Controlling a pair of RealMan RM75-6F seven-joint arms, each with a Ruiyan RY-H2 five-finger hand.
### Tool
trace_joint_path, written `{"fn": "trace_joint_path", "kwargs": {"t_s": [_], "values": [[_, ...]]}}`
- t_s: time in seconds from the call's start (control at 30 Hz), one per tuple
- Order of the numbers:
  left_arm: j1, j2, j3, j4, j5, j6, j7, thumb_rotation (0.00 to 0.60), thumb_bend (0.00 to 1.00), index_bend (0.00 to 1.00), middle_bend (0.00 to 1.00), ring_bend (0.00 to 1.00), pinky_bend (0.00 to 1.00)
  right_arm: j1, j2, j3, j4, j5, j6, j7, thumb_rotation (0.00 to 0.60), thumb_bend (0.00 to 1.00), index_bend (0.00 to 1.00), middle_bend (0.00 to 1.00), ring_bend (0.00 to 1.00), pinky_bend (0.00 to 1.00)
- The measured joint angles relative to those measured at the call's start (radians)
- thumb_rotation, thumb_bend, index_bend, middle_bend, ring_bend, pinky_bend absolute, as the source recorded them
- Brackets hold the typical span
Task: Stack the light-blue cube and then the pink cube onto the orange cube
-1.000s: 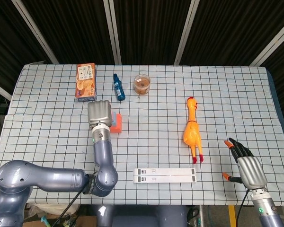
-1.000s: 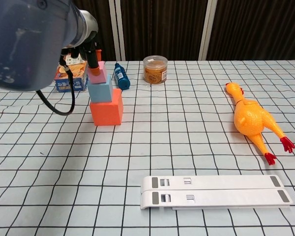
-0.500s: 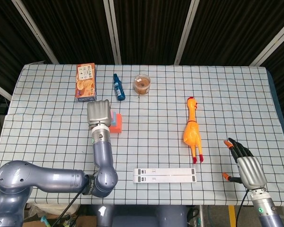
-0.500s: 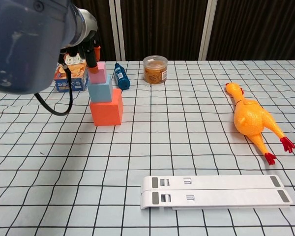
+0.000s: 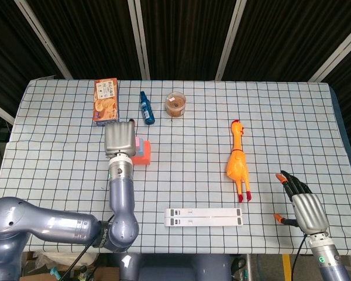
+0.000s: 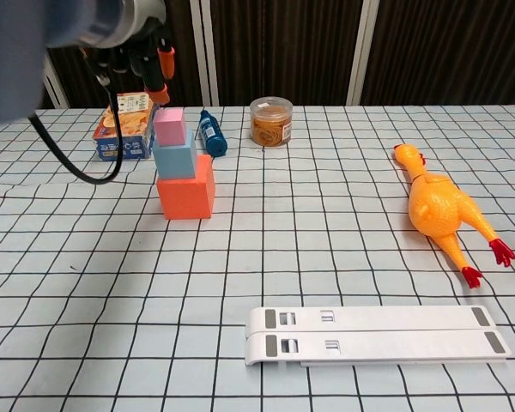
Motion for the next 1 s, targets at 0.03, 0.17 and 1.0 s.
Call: {"fn": "trace_joint_path", "kwargs": {"t_s": [0.03, 0.17, 1.0], "values": [[0.011, 0.027, -0.011, -0.048, 0.003, 0.013, 0.0, 0.6, 0.37, 0.32, 0.94, 0.73, 0.77, 0.0, 0.0, 0.0, -0.001, -0.001, 0.001, 0.0, 0.6, 0.16, 0.1, 0.07, 0.12, 0.21], [0.077, 0.14, -0.032, -0.248, 0.013, 0.045, -0.006, 0.6, 0.36, 0.28, 0.79, 0.57, 0.66, -0.002, 0.004, -0.001, -0.01, -0.007, 0.009, 0.001, 0.6, 0.16, 0.1, 0.07, 0.12, 0.21], [0.972, 0.419, 0.741, -0.089, 1.052, -0.217, -0.689, 0.6, 0.26, 0.01, 0.15, 0.03, 0.08, -0.011, 0.007, 0.012, -0.036, -0.001, 0.035, -0.076, 0.6, 0.16, 0.1, 0.07, 0.12, 0.2]]}}
